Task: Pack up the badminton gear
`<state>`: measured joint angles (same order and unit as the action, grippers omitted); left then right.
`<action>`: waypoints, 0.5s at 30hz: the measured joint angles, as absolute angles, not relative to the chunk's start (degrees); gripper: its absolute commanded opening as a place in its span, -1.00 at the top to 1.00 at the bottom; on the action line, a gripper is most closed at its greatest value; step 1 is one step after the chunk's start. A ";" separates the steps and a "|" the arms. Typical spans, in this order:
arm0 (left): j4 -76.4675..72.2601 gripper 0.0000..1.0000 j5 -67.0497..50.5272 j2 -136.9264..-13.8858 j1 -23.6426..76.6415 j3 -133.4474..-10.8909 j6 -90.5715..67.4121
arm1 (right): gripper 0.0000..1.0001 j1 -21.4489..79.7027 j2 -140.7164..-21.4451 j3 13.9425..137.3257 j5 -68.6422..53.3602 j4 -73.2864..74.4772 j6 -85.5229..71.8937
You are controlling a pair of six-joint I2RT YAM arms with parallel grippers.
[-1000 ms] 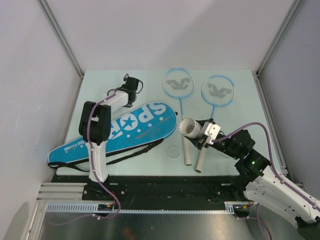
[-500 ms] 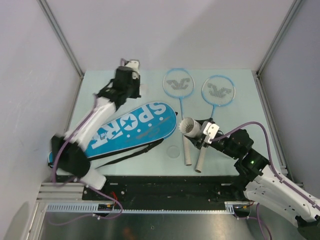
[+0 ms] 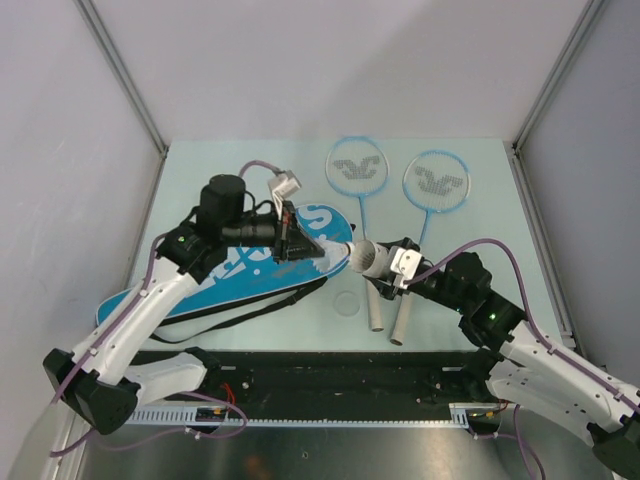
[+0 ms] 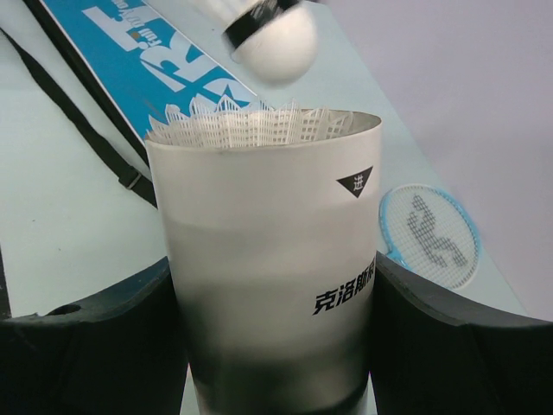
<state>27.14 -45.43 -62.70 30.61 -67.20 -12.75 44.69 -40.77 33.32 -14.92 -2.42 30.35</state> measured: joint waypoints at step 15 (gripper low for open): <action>27.64 0.95 -49.34 -67.64 37.15 -66.22 -15.20 | 0.37 48.03 -41.41 33.32 -16.82 -0.86 32.45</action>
